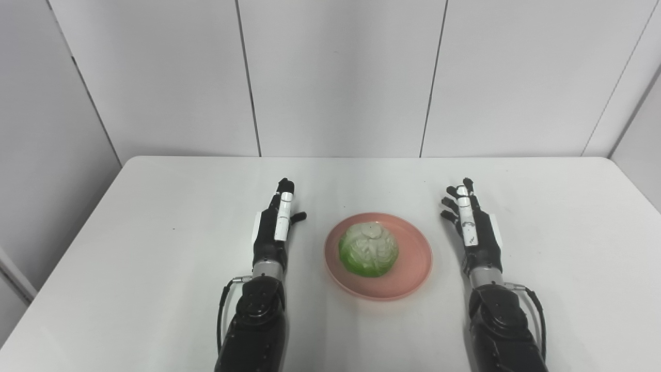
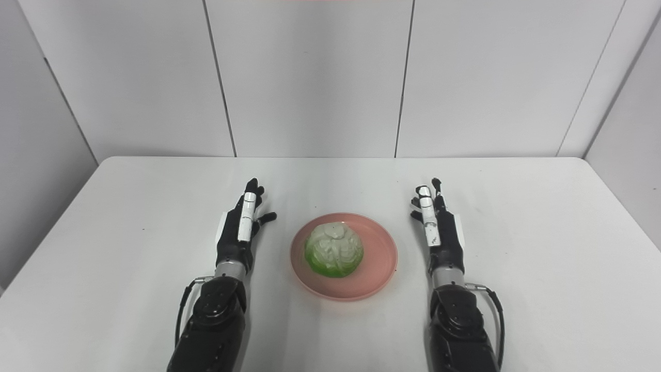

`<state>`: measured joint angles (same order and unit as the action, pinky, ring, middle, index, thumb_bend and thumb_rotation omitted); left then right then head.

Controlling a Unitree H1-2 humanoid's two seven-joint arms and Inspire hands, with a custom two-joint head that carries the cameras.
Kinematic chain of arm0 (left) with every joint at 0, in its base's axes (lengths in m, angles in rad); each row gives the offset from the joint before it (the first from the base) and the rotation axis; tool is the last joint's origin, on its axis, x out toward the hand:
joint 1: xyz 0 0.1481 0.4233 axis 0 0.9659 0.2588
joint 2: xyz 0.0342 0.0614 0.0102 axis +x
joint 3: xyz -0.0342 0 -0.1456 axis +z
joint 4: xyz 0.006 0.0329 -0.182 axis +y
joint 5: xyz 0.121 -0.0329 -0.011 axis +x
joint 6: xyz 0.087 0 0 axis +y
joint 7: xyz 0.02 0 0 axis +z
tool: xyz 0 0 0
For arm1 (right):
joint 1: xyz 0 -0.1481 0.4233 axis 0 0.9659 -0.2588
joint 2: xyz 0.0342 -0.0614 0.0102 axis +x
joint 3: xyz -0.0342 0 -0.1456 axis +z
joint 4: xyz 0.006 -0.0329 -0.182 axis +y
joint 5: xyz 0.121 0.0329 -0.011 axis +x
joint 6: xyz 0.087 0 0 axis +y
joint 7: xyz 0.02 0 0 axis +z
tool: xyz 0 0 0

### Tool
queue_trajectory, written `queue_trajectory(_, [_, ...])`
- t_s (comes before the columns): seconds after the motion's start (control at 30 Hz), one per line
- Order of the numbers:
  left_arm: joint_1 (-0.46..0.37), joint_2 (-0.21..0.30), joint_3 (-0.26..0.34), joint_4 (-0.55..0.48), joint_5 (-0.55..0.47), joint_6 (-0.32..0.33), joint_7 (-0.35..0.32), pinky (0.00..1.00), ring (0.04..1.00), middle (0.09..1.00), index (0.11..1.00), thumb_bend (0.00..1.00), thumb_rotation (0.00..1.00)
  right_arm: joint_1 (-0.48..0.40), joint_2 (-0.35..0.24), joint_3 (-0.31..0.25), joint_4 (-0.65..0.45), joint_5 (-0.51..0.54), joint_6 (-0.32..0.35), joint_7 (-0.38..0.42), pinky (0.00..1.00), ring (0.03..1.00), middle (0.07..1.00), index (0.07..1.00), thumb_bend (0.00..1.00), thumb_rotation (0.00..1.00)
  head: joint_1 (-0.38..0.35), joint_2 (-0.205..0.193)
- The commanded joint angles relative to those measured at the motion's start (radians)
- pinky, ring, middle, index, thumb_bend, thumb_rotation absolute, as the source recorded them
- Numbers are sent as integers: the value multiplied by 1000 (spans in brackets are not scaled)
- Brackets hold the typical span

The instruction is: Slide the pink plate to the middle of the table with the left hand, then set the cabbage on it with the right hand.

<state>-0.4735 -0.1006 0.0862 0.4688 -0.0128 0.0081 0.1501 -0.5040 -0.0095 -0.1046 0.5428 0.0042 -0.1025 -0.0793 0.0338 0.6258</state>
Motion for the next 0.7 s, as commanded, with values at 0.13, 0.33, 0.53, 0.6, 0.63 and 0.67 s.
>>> queue_trajectory(0.13, [-11, -11, -7, 14, -1, 6, 6, 999, 987, 946, 953, 929, 983, 25, 1, 18, -1, 12, 17, 17, 912, 907, 932, 1000, 744, 992, 2, 1])
queue_trajectory(0.33, [-1, -21, -8, 16, 5, -32, 17, 1000, 994, 950, 961, 893, 980, 36, -4, 29, -11, 19, 14, 30, 946, 927, 951, 1000, 774, 998, 2, 2])
queue_trajectory(0.53, [8, -35, -5, 45, -13, -134, 3, 1000, 998, 958, 955, 875, 972, 52, 1, 38, -32, 19, 4, 26, 1000, 987, 993, 1000, 803, 1000, 0, 5])
queue_trajectory(0.6, [12, -42, -6, 60, -19, -174, -1, 1000, 999, 959, 951, 875, 973, 54, 5, 34, -25, 22, -25, 20, 1000, 995, 998, 1000, 798, 1000, 0, 5])
queue_trajectory(0.63, [14, -44, -9, 65, -13, -192, 3, 1000, 1000, 963, 948, 884, 977, 55, 7, 34, -25, 22, -39, 19, 1000, 998, 999, 1000, 782, 999, -2, 9])
queue_trajectory(0.67, [16, -44, -14, 74, -2, -218, 11, 1000, 1000, 968, 951, 893, 984, 56, 8, 34, -24, 21, -48, 18, 1000, 999, 1000, 1000, 767, 999, -2, 9])
